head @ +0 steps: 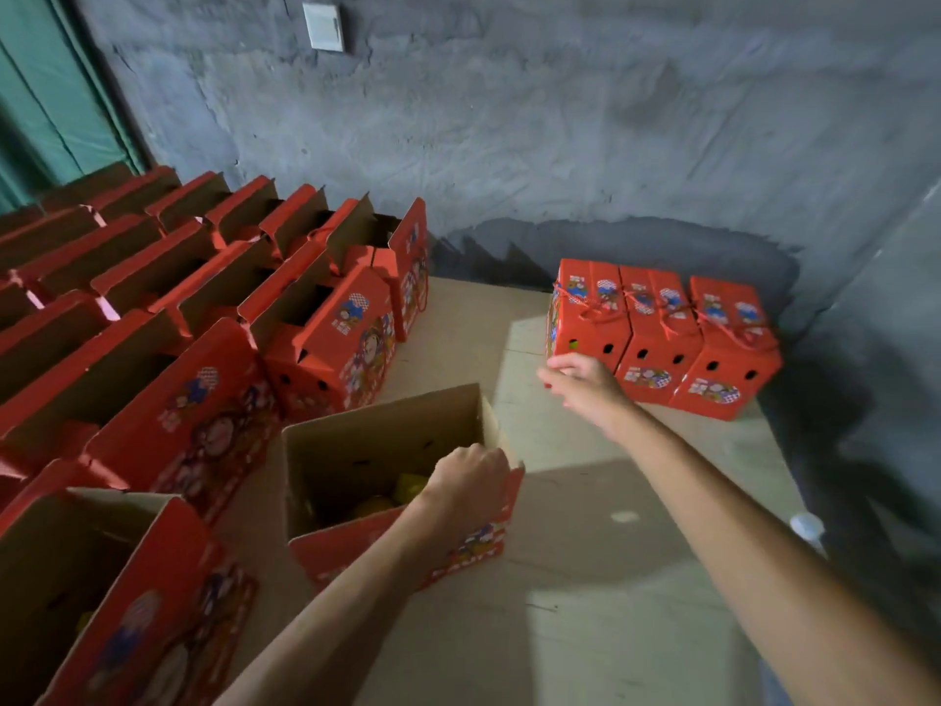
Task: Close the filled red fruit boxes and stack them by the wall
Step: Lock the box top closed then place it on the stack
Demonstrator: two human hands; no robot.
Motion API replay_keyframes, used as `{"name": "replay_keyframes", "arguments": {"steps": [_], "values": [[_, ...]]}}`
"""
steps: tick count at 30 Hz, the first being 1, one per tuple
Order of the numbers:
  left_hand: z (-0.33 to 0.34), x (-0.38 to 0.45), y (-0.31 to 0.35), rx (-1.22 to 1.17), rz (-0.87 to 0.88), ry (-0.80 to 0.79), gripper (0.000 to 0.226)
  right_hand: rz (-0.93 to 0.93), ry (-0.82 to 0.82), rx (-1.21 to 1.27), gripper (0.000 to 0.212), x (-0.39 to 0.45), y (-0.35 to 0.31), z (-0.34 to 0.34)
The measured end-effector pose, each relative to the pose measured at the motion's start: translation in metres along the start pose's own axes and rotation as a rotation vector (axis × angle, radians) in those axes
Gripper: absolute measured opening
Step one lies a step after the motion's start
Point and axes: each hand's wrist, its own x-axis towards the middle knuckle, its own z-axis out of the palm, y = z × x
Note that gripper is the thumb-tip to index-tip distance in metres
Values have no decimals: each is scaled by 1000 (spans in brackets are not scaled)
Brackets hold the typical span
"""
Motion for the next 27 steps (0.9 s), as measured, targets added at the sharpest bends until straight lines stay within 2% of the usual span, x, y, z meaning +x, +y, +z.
{"name": "replay_keyframes", "arguments": {"steps": [2, 4, 5, 8, 11, 13, 15, 18, 20, 23, 27], "values": [[11, -15, 37, 43, 108, -28, 33, 71, -107, -77, 57, -42, 14, 10], [25, -29, 70, 86, 206, -58, 28, 128, -118, -221, 73, -80, 31, 14], [31, -36, 85, 107, 250, -63, 26, 139, -76, -298, 71, -96, 40, 14], [47, -57, 122, 118, 343, -79, 29, 188, 51, -464, 48, -135, 61, 1], [61, -76, 146, 188, 429, -86, 23, 255, 78, -443, 35, -160, 73, -18], [67, -85, 157, 200, 458, -102, 22, 297, 80, -403, 40, -171, 77, -23], [70, -92, 162, 140, 462, -101, 26, 320, 75, -374, 59, -179, 76, -19], [68, -97, 160, -81, 410, -134, 35, 330, 80, -215, 87, -185, 74, -10], [67, -98, 151, -259, 336, -219, 43, 360, 117, -35, 89, -186, 76, -10], [65, -94, 119, -574, 137, -311, 45, 358, 255, 137, 64, -192, 88, -9], [67, -97, 73, -731, -180, -118, 19, 296, 399, 285, 36, -200, 103, -10]]}}
